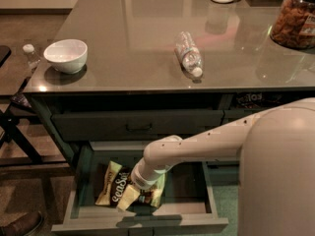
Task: Pick brown chip bag from middle drawer and place on counter
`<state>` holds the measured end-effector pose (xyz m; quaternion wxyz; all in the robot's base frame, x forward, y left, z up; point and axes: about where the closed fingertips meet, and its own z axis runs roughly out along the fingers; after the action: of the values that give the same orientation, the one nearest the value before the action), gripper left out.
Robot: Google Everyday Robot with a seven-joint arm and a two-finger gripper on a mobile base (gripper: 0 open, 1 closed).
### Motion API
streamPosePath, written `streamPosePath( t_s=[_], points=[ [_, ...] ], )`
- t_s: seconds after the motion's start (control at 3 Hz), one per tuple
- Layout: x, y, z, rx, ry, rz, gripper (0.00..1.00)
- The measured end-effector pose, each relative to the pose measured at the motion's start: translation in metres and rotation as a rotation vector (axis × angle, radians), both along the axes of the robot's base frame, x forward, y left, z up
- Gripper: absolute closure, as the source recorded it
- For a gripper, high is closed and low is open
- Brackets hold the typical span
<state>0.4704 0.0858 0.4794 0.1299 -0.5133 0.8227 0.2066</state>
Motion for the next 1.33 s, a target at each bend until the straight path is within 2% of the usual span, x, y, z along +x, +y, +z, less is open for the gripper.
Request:
streamPosePath(
  t_s=[0.67, 1.33],
  points=[
    [0.007, -0.003, -0.045, -0.022, 0.003, 0.012, 0.0],
    [0.016, -0.01, -0.076, -0.044, 0.021, -0.001, 0.0]
  ],
)
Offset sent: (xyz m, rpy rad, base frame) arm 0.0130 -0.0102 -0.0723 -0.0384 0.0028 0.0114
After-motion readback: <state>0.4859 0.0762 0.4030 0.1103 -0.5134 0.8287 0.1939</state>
